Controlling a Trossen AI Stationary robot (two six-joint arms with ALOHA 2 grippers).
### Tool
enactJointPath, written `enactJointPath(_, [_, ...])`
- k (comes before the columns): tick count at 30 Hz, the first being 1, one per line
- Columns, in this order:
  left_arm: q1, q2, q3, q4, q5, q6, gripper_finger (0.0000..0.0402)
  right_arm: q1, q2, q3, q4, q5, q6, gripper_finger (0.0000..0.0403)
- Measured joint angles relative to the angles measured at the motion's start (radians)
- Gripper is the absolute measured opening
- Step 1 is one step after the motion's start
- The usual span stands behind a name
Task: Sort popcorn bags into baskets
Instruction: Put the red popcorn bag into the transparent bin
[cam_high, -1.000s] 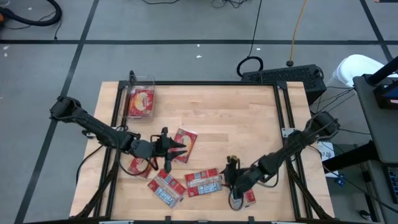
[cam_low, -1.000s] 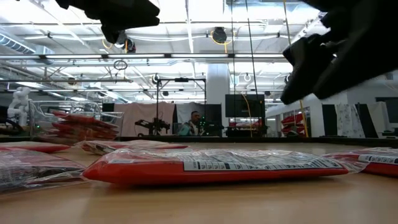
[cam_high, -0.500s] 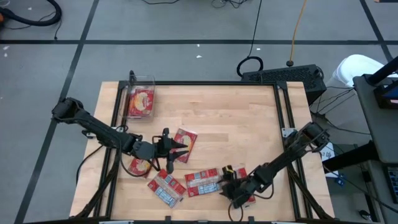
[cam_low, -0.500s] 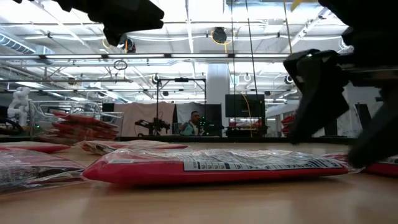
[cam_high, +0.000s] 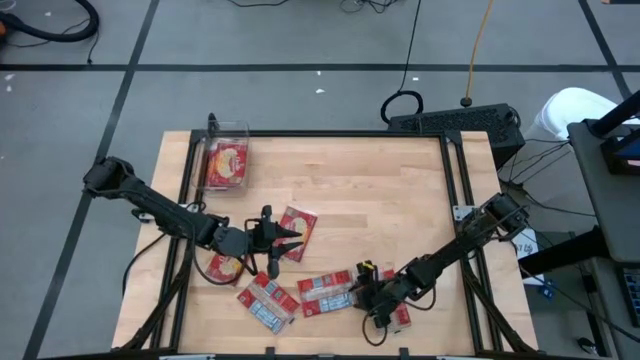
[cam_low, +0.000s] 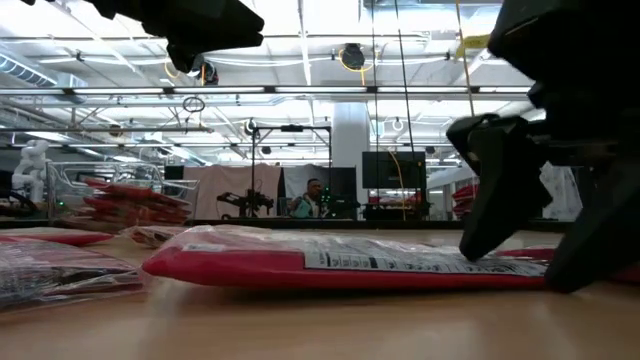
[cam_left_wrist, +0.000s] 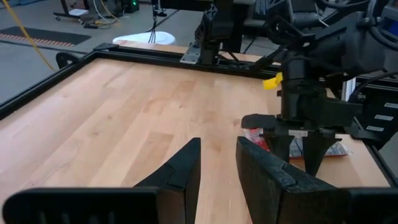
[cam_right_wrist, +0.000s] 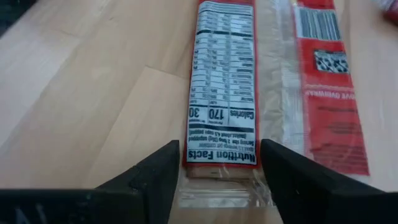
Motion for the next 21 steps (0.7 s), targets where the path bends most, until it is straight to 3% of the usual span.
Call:
enactJointPath(4, [0.002, 0.000, 0.000, 0.001, 0.000, -0.001, 0.0108, -0.020, 0.000, -0.027, 0.035, -0.004, 0.029, 0.0163])
enactJointPath(11, [0.002, 0.007, 0.000, 0.013, -0.001, -0.009, 0.0108, -0.038, 0.002, -0.062, 0.124, -0.001, -0.011, 0.0014])
enactJointPath(21, [-0.040, 0.131, 0.003, 0.118, 0.006, 0.037, 0.0108, -0.108, -0.043, -0.065, 0.198, 0.003, -0.030, 0.0001])
